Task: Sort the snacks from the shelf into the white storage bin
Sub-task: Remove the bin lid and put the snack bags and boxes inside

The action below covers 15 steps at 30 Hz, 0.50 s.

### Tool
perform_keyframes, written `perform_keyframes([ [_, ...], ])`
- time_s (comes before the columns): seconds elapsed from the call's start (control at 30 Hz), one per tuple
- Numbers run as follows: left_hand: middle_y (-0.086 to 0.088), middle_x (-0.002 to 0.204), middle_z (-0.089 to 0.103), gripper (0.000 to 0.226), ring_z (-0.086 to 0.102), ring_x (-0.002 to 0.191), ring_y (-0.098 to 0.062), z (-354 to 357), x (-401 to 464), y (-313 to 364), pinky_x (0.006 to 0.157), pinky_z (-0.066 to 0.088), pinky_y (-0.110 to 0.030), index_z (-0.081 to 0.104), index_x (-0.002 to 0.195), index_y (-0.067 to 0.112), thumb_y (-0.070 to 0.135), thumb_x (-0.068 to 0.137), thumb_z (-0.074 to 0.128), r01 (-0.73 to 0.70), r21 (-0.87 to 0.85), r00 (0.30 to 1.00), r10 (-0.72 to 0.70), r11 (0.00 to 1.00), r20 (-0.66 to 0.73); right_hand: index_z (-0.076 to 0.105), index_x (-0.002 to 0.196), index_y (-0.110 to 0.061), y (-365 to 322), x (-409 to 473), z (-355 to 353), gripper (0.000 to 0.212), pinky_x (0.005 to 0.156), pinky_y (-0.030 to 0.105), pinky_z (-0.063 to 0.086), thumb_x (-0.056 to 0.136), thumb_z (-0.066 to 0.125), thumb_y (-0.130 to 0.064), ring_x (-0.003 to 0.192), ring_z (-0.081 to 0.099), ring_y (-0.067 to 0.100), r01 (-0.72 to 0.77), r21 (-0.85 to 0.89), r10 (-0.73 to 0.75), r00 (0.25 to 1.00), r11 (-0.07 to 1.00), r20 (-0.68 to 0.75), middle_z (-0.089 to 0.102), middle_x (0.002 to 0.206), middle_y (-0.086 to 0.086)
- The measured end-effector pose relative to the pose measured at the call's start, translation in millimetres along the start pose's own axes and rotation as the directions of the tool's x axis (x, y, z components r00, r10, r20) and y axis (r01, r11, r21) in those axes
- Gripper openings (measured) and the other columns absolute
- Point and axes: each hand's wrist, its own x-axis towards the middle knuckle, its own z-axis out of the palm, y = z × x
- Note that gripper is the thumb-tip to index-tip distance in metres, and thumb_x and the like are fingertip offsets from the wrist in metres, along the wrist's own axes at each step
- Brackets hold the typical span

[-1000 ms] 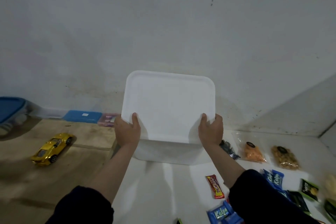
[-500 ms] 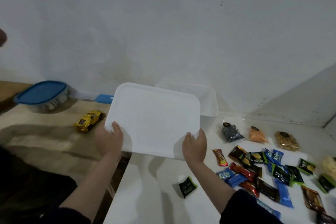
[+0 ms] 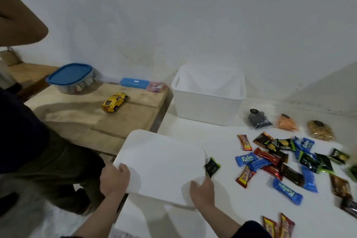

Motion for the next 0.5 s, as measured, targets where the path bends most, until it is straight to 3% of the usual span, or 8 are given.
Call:
perform_keyframes([
  [0.1, -0.024, 0.100, 0.059, 0.034, 0.059, 0.091, -0.042, 21.1, -21.3, 3.2, 0.069, 0.048, -0.042, 0.054, 0.103, -0.005, 0.025, 0.089, 0.055, 0.016, 0.014, 0.995, -0.017, 1.000, 0.096, 0.040, 0.135, -0.003, 11.5, 2.5, -18.2, 0.057, 0.101, 0.038, 0.039, 0.086, 0.061, -0.023, 0.120, 0.044, 0.035, -0.061, -0.108, 0.049, 0.993, 0.992, -0.110, 0.045, 0.126, 0.019],
  [0.3, -0.026, 0.120, 0.053, 0.046, 0.053, 0.111, -0.041, 64.9, -54.6, 14.8, 0.090, 0.046, -0.044, 0.049, 0.119, -0.010, 0.021, 0.087, 0.060, -0.097, -0.031, 0.938, 0.102, 0.995, 0.331, 0.044, 0.132, -0.002, 29.1, 8.1, -63.4, 0.059, 0.100, 0.041, 0.037, 0.084, 0.064, -0.031, 0.124, 0.036, 0.039, -0.159, -0.236, 0.085, 0.952, 0.959, -0.293, 0.037, 0.135, 0.021],
  [0.4, -0.027, 0.142, 0.038, 0.061, 0.033, 0.136, -0.037, 77.3, -65.5, 13.0, 0.112, 0.030, -0.043, 0.039, 0.131, -0.013, 0.024, 0.088, 0.060, -0.141, -0.017, 0.916, 0.137, 0.990, 0.377, 0.036, 0.139, -0.003, 36.5, 9.4, -77.0, 0.067, 0.102, 0.042, 0.036, 0.084, 0.064, -0.031, 0.128, 0.033, 0.038, -0.145, -0.257, 0.065, 0.953, 0.956, -0.297, 0.035, 0.139, 0.019],
  [0.5, -0.023, 0.153, 0.022, 0.071, 0.015, 0.145, -0.032, 81.0, -73.0, 9.7, 0.117, 0.019, -0.041, 0.032, 0.137, -0.012, 0.029, 0.088, 0.061, -0.199, 0.022, 0.906, 0.175, 0.980, 0.386, 0.027, 0.143, 0.001, 37.2, 8.6, -77.1, 0.075, 0.105, 0.038, 0.034, 0.086, 0.061, -0.035, 0.133, 0.030, 0.034, -0.129, -0.328, 0.044, 0.966, 0.936, -0.255, 0.029, 0.146, 0.017],
])
